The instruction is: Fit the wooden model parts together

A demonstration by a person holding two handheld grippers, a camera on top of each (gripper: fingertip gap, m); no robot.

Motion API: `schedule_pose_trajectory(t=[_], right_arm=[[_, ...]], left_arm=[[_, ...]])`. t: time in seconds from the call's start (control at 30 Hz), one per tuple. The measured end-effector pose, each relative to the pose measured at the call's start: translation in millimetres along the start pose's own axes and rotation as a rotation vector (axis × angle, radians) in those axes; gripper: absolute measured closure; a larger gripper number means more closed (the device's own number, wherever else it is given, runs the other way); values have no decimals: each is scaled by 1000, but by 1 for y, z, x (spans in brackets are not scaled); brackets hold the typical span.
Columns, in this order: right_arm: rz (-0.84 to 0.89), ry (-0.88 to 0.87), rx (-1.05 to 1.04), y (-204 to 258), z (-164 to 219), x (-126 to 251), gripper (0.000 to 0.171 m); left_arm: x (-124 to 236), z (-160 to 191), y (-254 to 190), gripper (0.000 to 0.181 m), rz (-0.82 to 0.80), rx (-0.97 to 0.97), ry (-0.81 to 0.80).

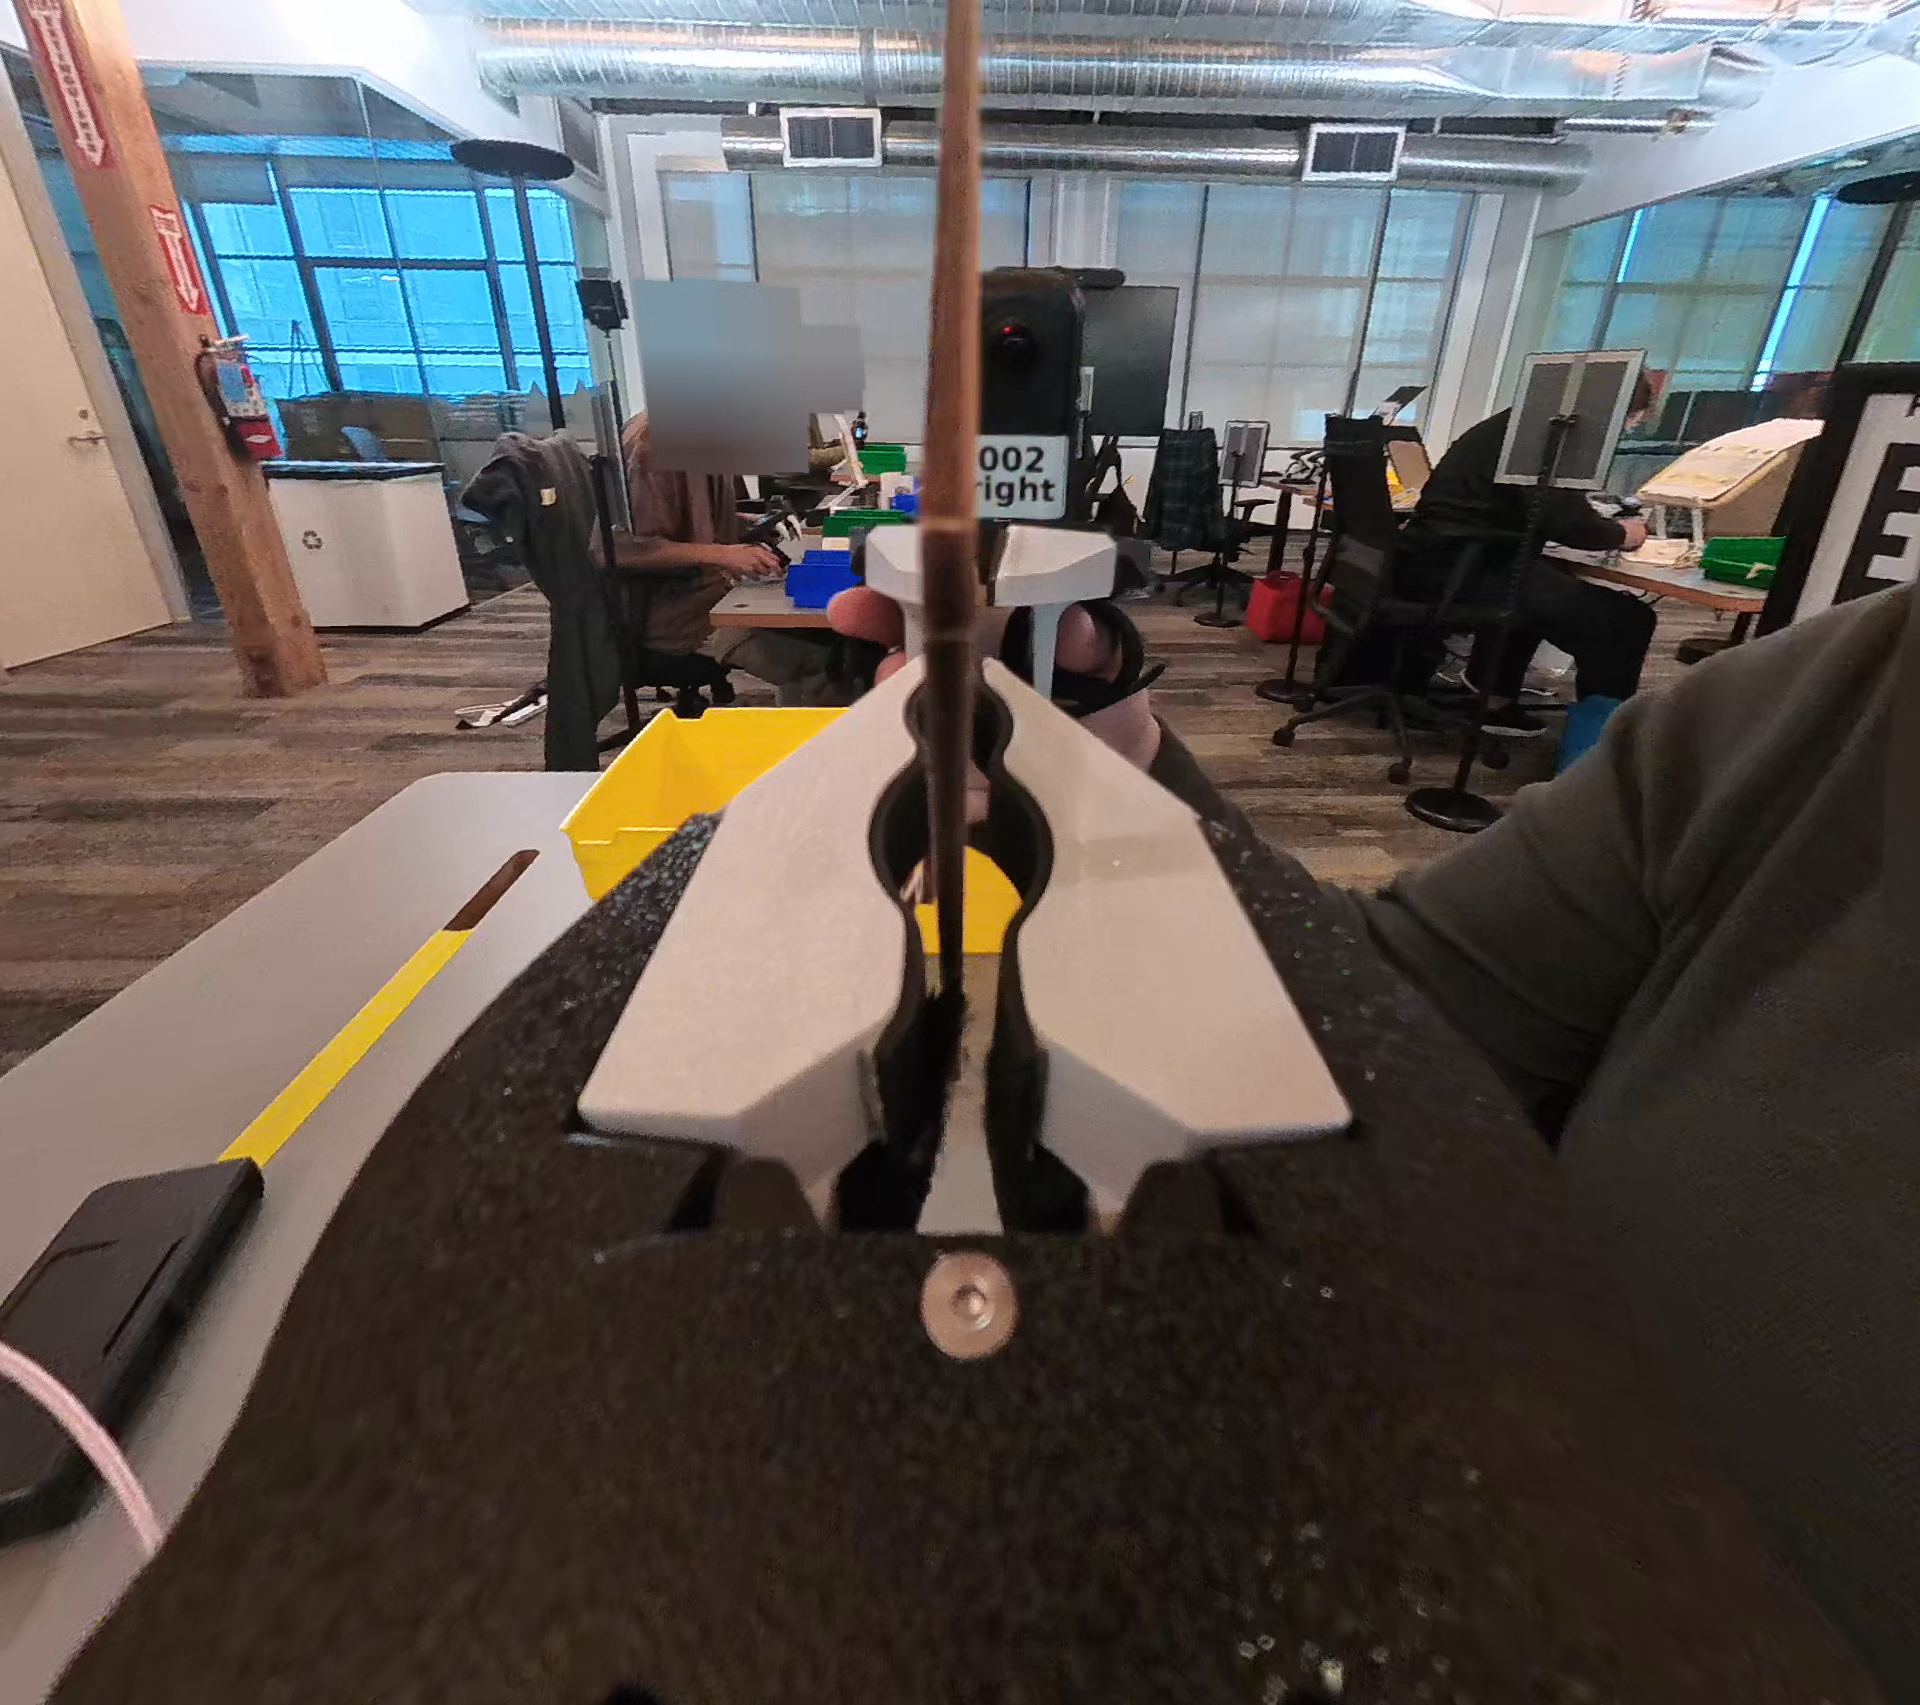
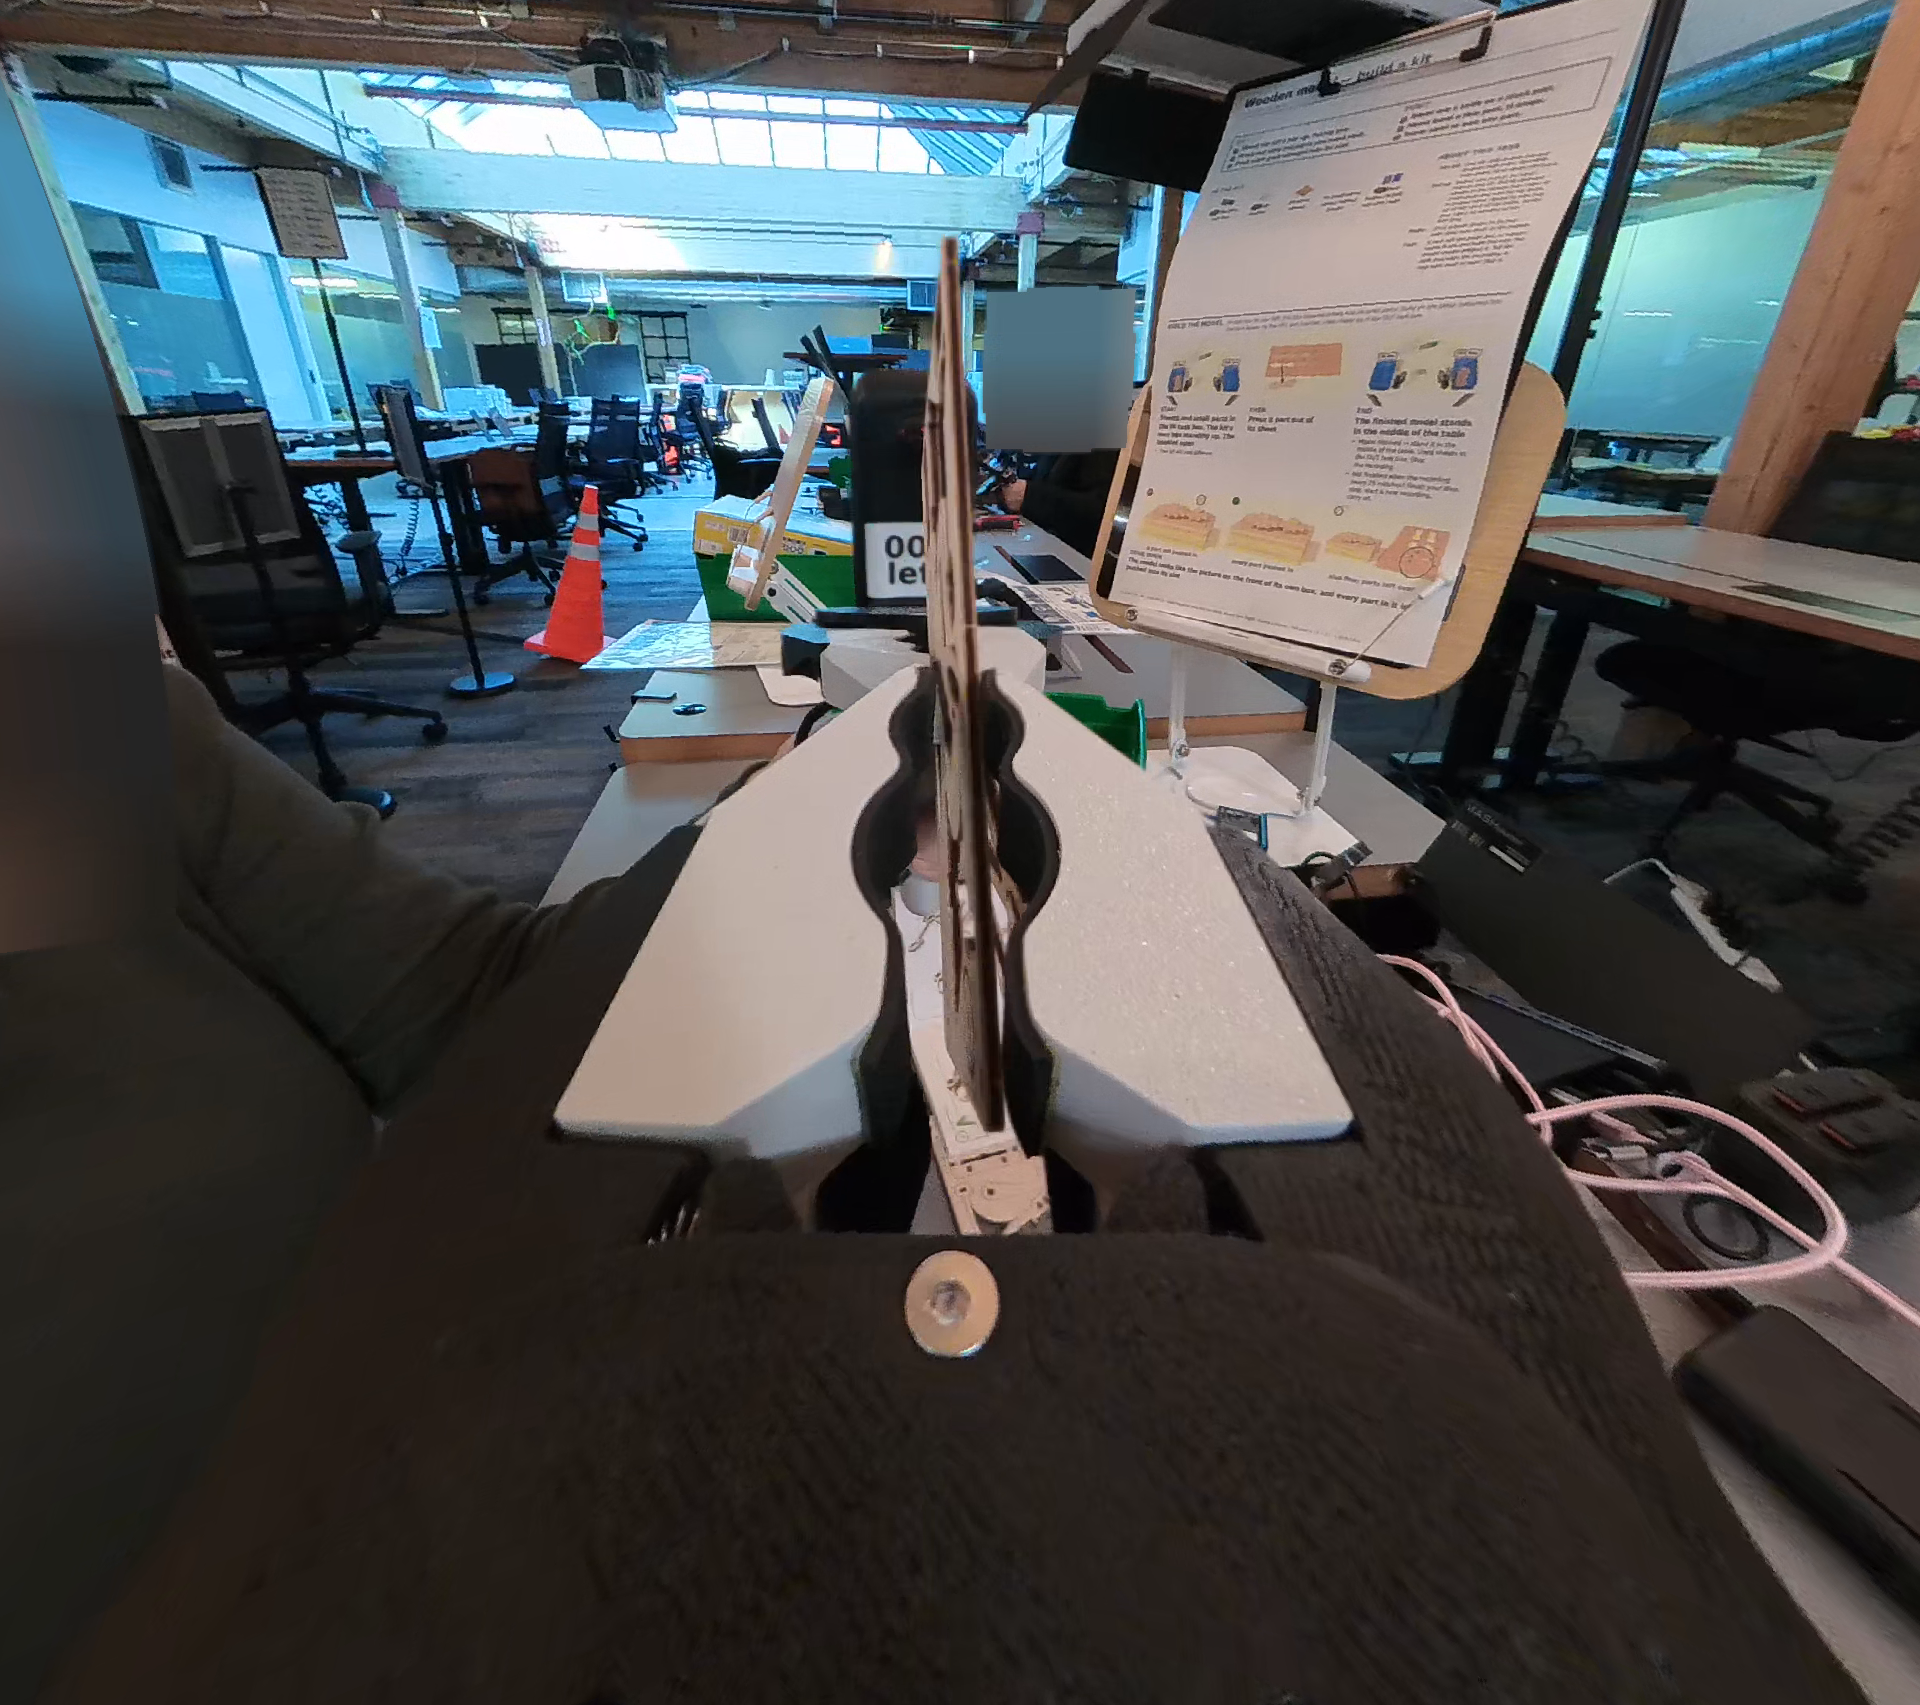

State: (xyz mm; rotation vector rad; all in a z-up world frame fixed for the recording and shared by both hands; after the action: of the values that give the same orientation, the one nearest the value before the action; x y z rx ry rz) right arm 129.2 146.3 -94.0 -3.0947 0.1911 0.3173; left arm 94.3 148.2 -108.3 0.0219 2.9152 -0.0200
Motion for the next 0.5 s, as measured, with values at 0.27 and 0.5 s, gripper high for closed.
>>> schedule_pose_trajectory(t=[0.27,0.5], right_arm=[[66,39,62,-5,3,-1,166],[151,117,162,-9,8,-1,167]], left_arm=[[-1,3,2,181,-54,-33,53],[0,6,4,181,-124,-113,108]])
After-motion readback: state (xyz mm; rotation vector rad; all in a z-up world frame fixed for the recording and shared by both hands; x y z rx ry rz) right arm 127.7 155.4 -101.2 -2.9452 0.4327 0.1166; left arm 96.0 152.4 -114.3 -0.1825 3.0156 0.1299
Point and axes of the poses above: each gripper's, where its closed fingertips meet, x back along the fingers, z out of its underside, y = z × x across the jaws, the point moved 2 cm from there along x, back along the fingers, and after that the axes turned 2 degrees about -y, right-handed, at the moved point
